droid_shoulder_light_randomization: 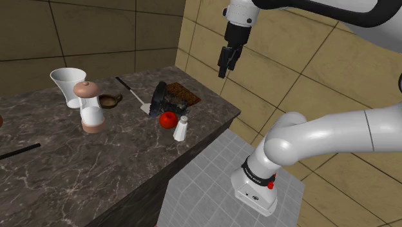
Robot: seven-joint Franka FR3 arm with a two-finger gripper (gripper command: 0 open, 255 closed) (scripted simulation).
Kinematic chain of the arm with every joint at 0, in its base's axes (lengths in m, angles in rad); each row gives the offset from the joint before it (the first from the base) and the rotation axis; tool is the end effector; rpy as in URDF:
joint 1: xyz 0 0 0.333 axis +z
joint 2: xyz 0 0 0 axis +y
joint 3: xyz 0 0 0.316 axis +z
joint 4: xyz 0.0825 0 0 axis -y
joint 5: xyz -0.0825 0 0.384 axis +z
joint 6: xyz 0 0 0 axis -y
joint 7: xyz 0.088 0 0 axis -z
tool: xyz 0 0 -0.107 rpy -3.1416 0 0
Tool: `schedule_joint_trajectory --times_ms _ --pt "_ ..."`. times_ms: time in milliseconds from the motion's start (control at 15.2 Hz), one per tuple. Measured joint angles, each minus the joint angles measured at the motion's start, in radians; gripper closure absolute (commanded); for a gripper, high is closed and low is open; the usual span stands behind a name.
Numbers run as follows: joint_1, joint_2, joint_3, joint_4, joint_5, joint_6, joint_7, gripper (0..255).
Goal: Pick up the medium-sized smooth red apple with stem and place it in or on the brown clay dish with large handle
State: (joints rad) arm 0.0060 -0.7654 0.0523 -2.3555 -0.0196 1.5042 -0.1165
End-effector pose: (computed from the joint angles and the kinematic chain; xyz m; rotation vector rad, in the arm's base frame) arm 0.3042 0.0200 0.5787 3.0763 0.2439 -0.1367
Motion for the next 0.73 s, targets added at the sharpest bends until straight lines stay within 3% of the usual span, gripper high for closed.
schedule_joint_trajectory --times_ms 198,726 --pt "0.003 0.001 0.022 -0.029 0.012 0.036 0.031 0" --pt "0.012 0.121 0.162 -0.133 0.07 0.301 0.23 0"
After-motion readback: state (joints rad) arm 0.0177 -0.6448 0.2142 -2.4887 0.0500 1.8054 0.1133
